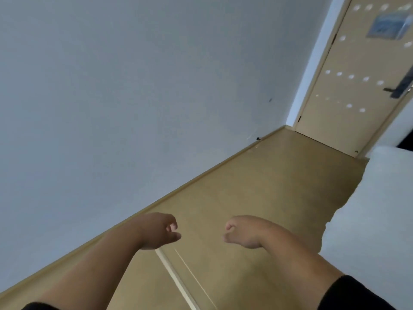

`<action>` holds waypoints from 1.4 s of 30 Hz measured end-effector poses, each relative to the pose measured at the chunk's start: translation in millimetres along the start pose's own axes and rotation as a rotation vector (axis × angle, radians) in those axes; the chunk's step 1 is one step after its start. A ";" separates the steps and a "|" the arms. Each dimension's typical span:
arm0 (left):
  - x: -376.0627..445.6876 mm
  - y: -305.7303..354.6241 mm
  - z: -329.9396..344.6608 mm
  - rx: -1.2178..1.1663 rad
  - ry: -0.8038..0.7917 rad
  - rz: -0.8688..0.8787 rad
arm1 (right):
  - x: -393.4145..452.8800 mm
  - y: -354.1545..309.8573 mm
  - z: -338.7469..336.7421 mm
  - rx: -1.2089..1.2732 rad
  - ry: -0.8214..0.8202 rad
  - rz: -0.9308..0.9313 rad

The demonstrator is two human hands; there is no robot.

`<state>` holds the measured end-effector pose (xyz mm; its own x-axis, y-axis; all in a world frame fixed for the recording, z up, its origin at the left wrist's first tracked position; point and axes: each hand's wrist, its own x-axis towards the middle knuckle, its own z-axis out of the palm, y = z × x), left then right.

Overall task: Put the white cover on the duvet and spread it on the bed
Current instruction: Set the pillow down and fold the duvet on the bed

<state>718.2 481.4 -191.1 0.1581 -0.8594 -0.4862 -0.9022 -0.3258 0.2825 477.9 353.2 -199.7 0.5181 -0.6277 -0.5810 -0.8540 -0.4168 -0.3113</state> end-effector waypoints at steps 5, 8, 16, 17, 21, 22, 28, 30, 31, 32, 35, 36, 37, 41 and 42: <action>103.2 36.4 -68.3 0.075 0.004 0.135 | 63.5 32.0 -78.1 0.083 0.075 0.086; 153.6 67.7 -102.9 0.092 -0.001 0.244 | 76.4 57.7 -120.4 0.135 0.119 0.172; 303.2 187.2 -156.6 0.221 -0.126 0.653 | 64.3 147.8 -194.0 0.318 0.295 0.504; 321.3 204.6 -159.7 0.248 -0.139 0.716 | 62.4 160.7 -198.0 0.350 0.331 0.553; 394.1 268.8 -172.1 0.361 -0.229 0.947 | 48.1 199.2 -209.8 0.478 0.469 0.777; 411.2 286.7 -176.6 0.394 -0.233 1.003 | 39.6 202.4 -212.5 0.511 0.506 0.831; 460.1 411.2 -175.3 0.479 -0.271 1.341 | -45.2 193.2 -218.4 0.669 0.879 1.196; 441.0 456.8 -166.8 0.501 -0.290 1.494 | -71.8 194.6 -204.1 0.647 1.064 1.370; 428.9 480.6 -161.9 0.501 -0.291 1.560 | -83.7 197.8 -193.4 0.620 1.140 1.466; 416.4 504.8 -156.4 0.484 -0.276 1.630 | -94.3 203.7 -180.8 0.586 1.196 1.556; 386.2 570.5 -138.6 0.384 -0.224 1.817 | -118.3 228.5 -141.3 0.560 1.270 1.831; 381.3 591.2 -131.1 0.333 -0.222 1.836 | -125.7 237.6 -130.5 0.561 1.296 1.919; 377.7 610.3 -124.0 0.289 -0.221 1.842 | -134.5 247.6 -119.2 0.553 1.330 1.994; 382.6 689.6 -92.3 0.273 -0.209 1.745 | -174.3 282.5 -92.4 0.578 1.421 2.185; 382.7 707.0 -87.9 0.284 -0.234 1.681 | -182.9 290.1 -87.4 0.597 1.462 2.209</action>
<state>176.1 -112.5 -104.7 -0.9952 -0.0787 0.0588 -0.0452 0.8983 0.4370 139.5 289.6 -118.0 -0.9098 0.3575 0.2109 0.2041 0.8277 -0.5227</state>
